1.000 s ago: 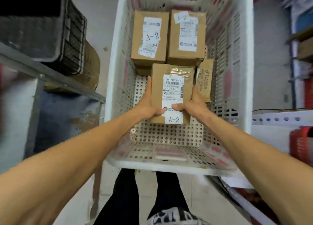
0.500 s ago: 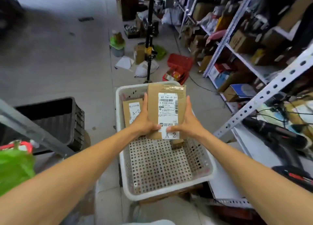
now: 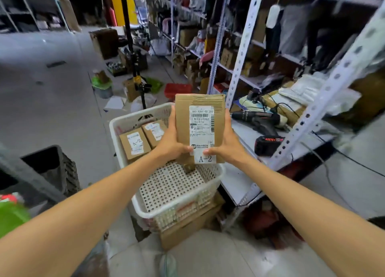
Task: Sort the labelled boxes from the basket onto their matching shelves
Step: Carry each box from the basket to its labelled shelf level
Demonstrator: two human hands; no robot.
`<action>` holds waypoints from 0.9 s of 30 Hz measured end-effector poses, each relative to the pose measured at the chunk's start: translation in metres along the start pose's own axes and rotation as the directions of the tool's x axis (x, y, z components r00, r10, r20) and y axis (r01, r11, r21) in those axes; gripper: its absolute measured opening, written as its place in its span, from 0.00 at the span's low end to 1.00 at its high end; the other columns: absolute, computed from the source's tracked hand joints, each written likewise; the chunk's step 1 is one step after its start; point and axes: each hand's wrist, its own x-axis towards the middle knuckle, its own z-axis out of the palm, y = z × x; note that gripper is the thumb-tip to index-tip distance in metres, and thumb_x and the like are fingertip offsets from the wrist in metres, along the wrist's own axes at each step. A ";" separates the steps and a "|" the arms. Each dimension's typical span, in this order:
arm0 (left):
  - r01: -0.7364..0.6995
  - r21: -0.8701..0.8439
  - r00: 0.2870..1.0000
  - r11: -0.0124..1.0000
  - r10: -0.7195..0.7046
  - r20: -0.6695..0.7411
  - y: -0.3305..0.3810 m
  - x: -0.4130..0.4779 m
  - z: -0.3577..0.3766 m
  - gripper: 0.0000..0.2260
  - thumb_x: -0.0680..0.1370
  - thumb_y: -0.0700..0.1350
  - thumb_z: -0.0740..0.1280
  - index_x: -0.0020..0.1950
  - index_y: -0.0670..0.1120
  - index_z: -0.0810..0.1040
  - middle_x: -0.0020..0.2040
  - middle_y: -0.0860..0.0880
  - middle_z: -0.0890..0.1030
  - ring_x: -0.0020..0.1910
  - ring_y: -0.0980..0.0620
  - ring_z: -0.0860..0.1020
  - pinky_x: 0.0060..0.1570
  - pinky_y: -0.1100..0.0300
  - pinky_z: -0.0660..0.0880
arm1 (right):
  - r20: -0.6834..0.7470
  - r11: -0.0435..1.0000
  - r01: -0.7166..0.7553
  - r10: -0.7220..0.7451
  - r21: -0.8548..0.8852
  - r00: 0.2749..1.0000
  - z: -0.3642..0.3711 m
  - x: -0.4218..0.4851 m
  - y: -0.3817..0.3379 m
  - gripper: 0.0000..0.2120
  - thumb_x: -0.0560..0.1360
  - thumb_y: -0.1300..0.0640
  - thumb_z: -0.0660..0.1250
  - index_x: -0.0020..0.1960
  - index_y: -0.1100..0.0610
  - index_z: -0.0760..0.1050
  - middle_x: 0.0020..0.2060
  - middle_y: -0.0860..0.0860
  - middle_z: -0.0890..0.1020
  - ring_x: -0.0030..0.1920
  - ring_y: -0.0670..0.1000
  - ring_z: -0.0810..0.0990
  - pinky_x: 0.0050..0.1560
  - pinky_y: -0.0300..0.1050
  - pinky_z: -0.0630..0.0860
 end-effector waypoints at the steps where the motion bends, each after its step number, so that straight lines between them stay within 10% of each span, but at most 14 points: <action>1: -0.016 0.008 1.000 1.000 0.016 0.011 0.006 -0.010 0.010 0.60 0.65 0.32 0.76 0.76 0.59 0.34 0.78 0.51 0.55 0.74 0.54 0.59 0.71 0.48 0.64 | -0.035 1.000 0.012 -0.013 -0.016 0.999 -0.008 -0.015 0.001 0.71 0.53 0.50 0.83 0.75 0.39 0.30 0.76 0.54 0.61 0.75 0.55 0.60 0.71 0.63 0.63; 11: -0.195 0.149 0.978 0.969 0.180 0.107 0.066 -0.083 0.096 0.61 0.66 0.33 0.77 0.73 0.65 0.32 0.75 0.46 0.63 0.71 0.48 0.67 0.67 0.43 0.69 | -0.278 0.997 0.031 -0.048 -0.064 0.959 -0.079 -0.144 0.008 0.73 0.54 0.53 0.85 0.78 0.48 0.33 0.78 0.52 0.52 0.77 0.53 0.53 0.75 0.58 0.57; 22: -0.348 -0.102 0.832 0.932 0.357 0.425 0.130 -0.116 0.278 0.56 0.68 0.25 0.71 0.77 0.58 0.37 0.76 0.48 0.60 0.72 0.48 0.64 0.47 0.73 0.75 | -0.574 0.969 -0.202 0.085 -0.142 0.814 -0.215 -0.304 0.049 0.67 0.61 0.62 0.81 0.77 0.48 0.30 0.73 0.52 0.62 0.72 0.50 0.62 0.73 0.56 0.61; 27: -0.388 -0.163 0.691 0.907 0.403 0.600 0.165 -0.136 0.376 0.58 0.64 0.30 0.74 0.77 0.60 0.38 0.74 0.50 0.64 0.72 0.50 0.65 0.67 0.46 0.70 | -0.750 0.933 -0.348 0.166 -0.091 0.640 -0.271 -0.390 0.067 0.67 0.61 0.62 0.81 0.77 0.48 0.31 0.71 0.52 0.64 0.71 0.48 0.64 0.74 0.52 0.61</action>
